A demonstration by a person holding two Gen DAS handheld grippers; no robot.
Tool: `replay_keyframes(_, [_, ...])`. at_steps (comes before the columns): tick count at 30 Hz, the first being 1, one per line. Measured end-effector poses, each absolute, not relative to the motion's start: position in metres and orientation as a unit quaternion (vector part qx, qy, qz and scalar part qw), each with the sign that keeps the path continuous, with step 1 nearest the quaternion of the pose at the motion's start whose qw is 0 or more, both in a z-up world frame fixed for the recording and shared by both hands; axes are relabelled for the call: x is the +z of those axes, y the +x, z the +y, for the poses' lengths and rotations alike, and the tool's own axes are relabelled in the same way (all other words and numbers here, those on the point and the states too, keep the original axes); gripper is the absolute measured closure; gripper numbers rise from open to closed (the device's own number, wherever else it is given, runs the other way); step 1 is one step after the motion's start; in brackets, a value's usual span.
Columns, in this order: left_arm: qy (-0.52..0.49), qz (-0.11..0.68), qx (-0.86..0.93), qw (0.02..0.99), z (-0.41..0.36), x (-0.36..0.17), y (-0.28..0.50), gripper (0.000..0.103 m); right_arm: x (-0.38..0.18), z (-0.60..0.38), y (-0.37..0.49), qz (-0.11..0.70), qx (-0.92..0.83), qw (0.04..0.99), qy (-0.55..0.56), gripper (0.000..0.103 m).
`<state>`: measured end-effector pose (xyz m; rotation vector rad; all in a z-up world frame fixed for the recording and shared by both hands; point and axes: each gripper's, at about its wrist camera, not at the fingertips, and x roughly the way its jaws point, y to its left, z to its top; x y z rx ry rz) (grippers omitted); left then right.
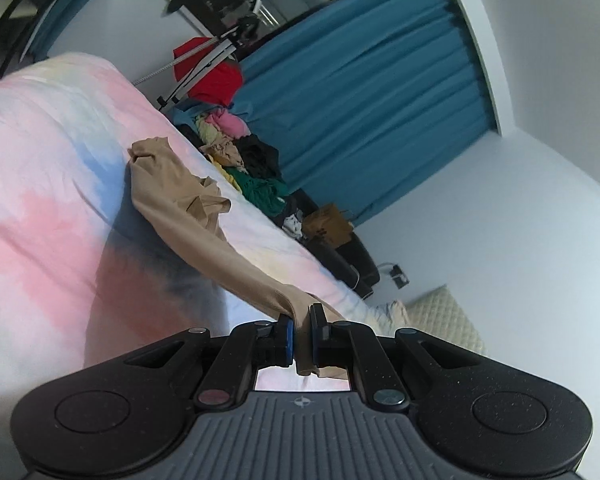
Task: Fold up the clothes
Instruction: 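Grasp the hem with the right gripper beside the left gripper and lift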
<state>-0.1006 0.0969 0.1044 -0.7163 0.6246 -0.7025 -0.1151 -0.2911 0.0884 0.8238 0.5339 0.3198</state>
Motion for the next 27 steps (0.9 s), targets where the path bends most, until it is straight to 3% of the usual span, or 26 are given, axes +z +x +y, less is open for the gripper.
replay_keyframes(5, [-0.336, 0.319, -0.295, 0.836, 0.078, 0.101, -0.103, 0.095, 0.067, -0.295, -0.115, 0.256, 0.128, 0.859, 0.425, 0.091])
replay_keyframes(17, [-0.210, 0.280, -0.203, 0.915, 0.017, 0.112, 0.055, 0.095, 0.041, -0.276, 0.059, 0.260, 0.052, 0.896, 0.356, 0.091])
replay_keyframes(27, [-0.142, 0.320, -0.144, 0.926, -0.014, 0.021, 0.172, 0.095, -0.027, -0.270, 0.152, 0.314, 0.032, 0.902, 0.296, 0.091])
